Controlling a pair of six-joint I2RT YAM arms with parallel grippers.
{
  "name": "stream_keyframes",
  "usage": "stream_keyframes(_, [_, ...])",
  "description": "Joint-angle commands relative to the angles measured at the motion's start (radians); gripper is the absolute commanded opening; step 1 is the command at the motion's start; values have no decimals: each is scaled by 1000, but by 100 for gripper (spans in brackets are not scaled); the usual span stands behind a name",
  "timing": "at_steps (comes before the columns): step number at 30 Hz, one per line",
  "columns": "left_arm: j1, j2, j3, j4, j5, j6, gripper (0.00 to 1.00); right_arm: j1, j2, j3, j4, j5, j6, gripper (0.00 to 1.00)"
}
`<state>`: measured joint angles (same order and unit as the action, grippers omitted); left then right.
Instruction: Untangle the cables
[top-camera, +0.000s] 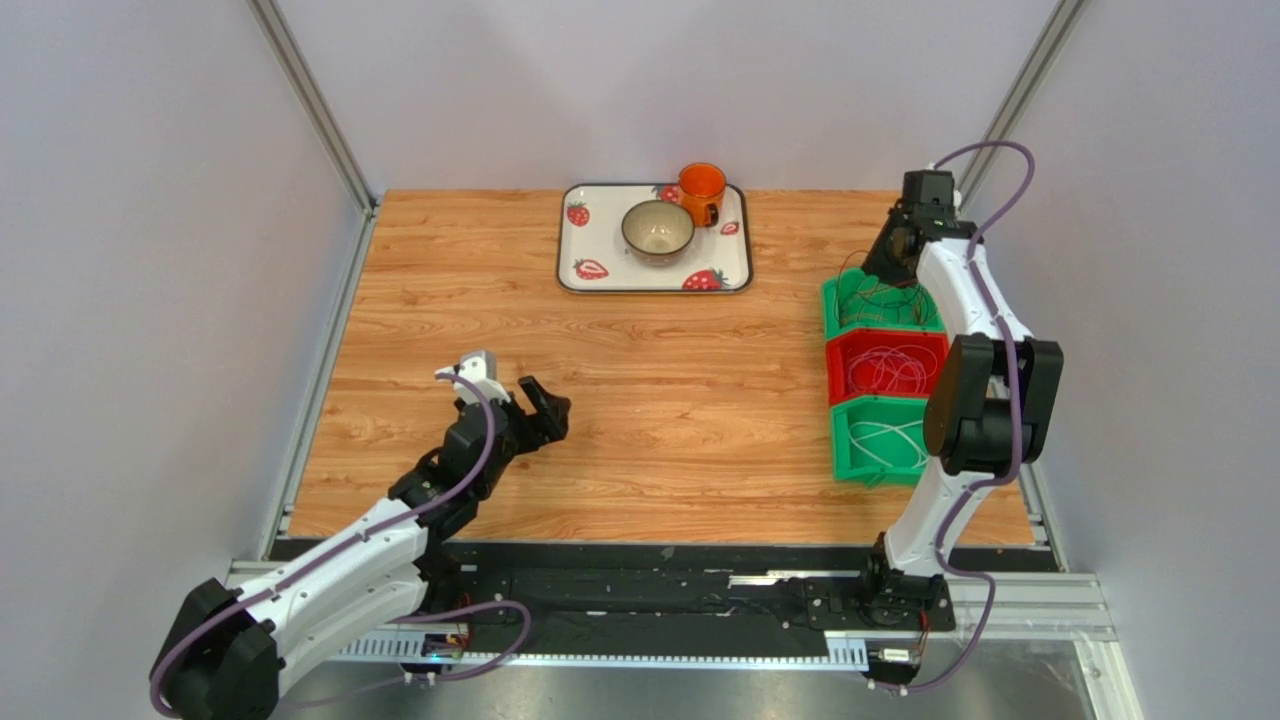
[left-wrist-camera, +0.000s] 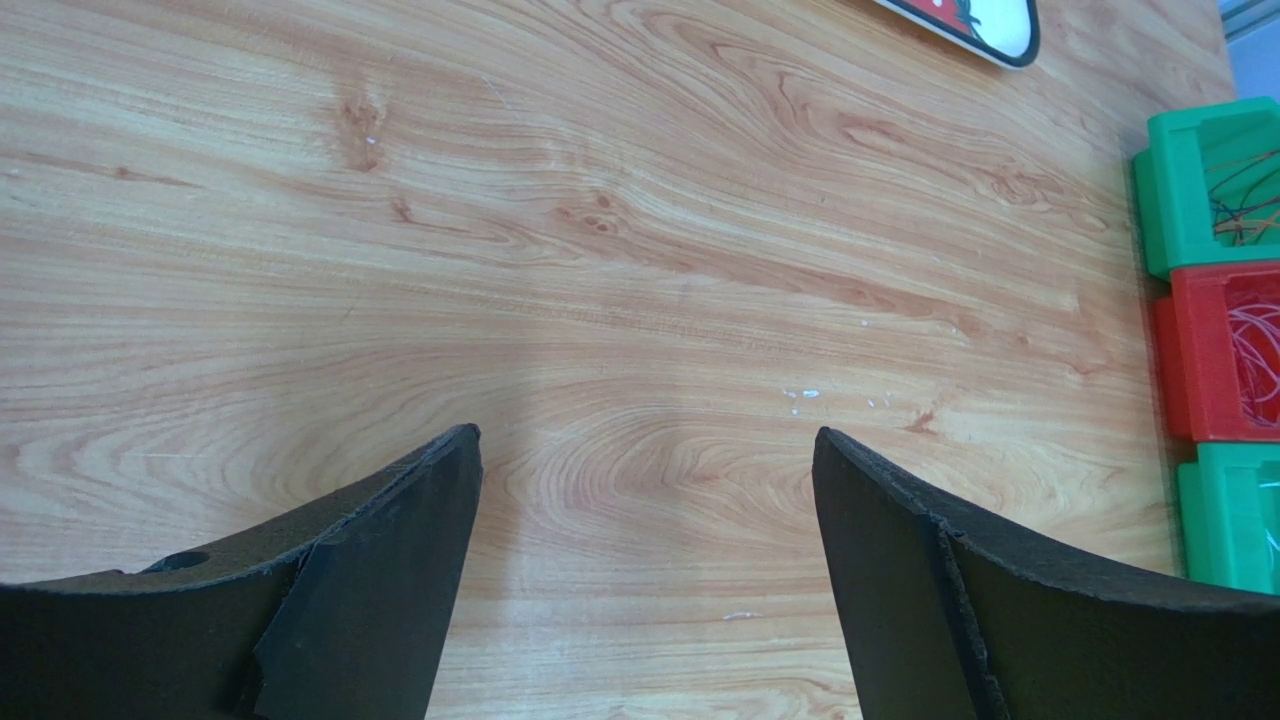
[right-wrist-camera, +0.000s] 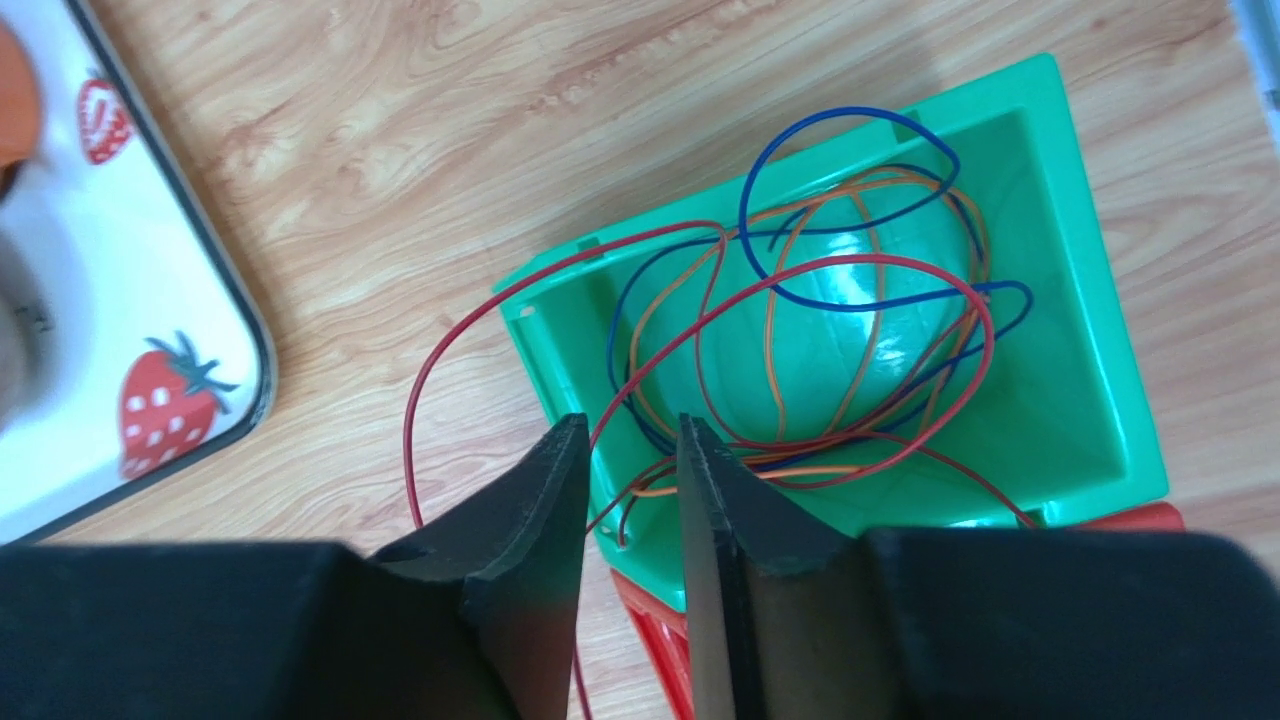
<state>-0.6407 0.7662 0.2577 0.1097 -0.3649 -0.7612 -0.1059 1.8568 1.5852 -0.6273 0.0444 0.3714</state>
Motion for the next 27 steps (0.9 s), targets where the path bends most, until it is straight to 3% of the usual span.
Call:
stream_keyframes(1, [-2,-15,15,35,-2,8,89,60,-120,-143,198,178,-48,29])
stream_keyframes(2, [-1,-16,14,35,-2,7,89,57,-151,-236,319,146,-42,31])
stream_keyframes(3, [-2,-19,14,35,-2,7,89,39,-177,-322,571,59,-28,34])
stream_keyframes(4, [-2,-18,12,35,-3,7,89,25,-214,-502,706,16,3,34])
stream_keyframes(7, [-2,-27,11,33,-2,7,89,9,-226,-646,1008,-23,15,34])
stream_keyframes(13, [-2,-16,15,38,-2,8,89,-31,-267,-737,1187,-141,83,36])
stream_keyframes(23, [-2,-7,20,38,1,13,90,-37,-403,-795,1235,-48,63,39])
stream_keyframes(27, [-2,-5,20,39,1,13,90,-41,-386,-730,1209,-133,70,41])
